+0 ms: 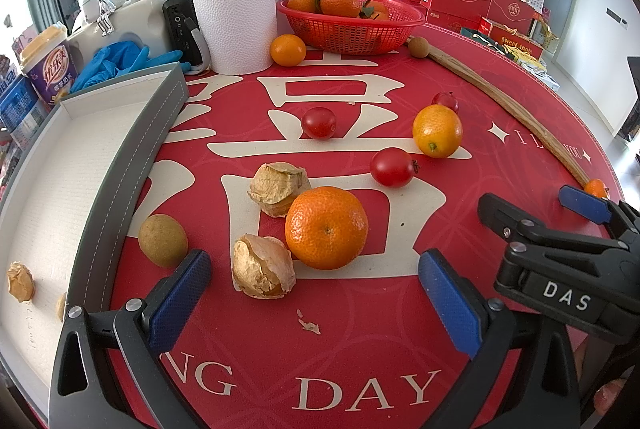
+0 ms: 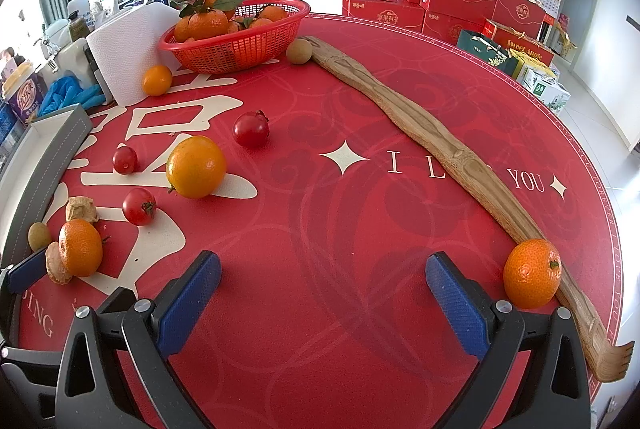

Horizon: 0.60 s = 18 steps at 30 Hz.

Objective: Organize fruits

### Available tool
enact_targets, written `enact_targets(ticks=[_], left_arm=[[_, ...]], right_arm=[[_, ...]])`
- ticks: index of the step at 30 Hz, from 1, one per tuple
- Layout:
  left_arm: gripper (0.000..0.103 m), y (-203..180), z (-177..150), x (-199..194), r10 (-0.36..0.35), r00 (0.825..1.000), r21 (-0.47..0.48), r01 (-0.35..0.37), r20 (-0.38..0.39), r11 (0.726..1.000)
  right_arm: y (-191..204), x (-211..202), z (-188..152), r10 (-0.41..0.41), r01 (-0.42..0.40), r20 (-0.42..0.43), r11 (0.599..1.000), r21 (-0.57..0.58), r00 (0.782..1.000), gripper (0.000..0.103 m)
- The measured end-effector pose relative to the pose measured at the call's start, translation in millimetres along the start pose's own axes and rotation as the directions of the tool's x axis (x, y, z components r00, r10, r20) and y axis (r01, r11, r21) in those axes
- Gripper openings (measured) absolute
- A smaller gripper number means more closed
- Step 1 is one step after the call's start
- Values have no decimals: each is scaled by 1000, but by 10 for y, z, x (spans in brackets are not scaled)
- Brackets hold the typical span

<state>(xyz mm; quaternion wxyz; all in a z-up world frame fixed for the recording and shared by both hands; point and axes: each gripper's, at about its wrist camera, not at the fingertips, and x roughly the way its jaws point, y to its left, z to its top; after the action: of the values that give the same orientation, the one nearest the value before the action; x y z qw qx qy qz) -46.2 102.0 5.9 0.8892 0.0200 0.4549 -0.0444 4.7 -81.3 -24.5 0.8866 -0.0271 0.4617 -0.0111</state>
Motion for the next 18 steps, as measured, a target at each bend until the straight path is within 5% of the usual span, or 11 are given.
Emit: enact_targets(ticks=[7, 13, 18], left_arm=[[103, 1, 3, 2, 0, 1000, 0, 0, 0, 1000], [103, 2, 3, 4, -1, 1000, 0, 1, 0, 1000], [103, 3, 2, 3, -1, 1000, 1, 1, 0, 1000]], right_arm=[[-132, -182, -115, 50, -51, 24, 998, 38, 998, 103], [-447, -661, -200, -130, 124, 198, 991, 43, 971, 103], [-722, -476, -112, -98, 89, 132, 993, 76, 986, 103]])
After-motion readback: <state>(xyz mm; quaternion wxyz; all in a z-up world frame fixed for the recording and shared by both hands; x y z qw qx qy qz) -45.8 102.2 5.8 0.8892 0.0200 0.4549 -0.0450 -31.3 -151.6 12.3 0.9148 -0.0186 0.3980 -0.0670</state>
